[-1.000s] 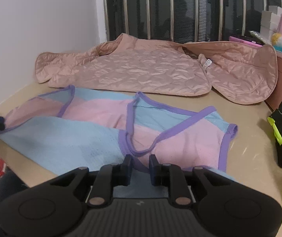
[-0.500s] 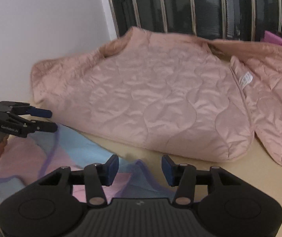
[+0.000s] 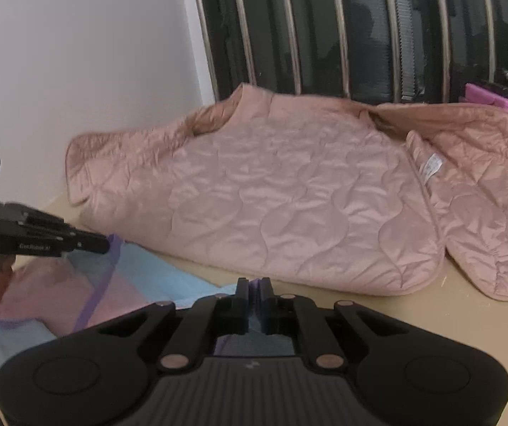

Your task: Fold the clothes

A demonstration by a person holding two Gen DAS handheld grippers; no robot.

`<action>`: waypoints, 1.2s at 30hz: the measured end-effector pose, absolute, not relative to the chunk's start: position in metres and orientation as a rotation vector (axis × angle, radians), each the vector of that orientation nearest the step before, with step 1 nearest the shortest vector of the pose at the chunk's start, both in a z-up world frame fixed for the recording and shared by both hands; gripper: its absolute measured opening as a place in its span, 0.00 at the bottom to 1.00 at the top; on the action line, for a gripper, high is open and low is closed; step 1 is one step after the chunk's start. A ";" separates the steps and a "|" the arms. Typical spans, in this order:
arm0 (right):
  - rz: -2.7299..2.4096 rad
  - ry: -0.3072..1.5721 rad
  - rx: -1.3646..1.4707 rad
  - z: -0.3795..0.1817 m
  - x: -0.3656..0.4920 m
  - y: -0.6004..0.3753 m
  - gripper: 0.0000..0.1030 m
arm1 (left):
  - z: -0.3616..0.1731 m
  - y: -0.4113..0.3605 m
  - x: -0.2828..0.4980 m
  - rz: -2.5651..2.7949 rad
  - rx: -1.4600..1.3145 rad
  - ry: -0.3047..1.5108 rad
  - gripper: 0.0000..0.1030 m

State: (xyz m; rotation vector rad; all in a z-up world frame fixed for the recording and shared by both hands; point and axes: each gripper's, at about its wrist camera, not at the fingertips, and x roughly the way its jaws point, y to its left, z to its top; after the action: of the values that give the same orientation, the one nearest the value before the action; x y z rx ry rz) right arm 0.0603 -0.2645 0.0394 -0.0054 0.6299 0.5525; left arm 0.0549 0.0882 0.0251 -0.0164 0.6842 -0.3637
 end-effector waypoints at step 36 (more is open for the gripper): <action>0.593 0.549 -0.047 0.052 0.034 -0.252 0.04 | 0.038 0.063 -0.057 -0.478 0.073 0.495 0.03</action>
State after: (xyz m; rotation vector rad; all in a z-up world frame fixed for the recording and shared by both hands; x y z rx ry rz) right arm 0.0337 -0.2518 0.0519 -0.0472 0.5491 0.5929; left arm -0.0575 0.0632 0.0381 0.0734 0.4954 -0.4780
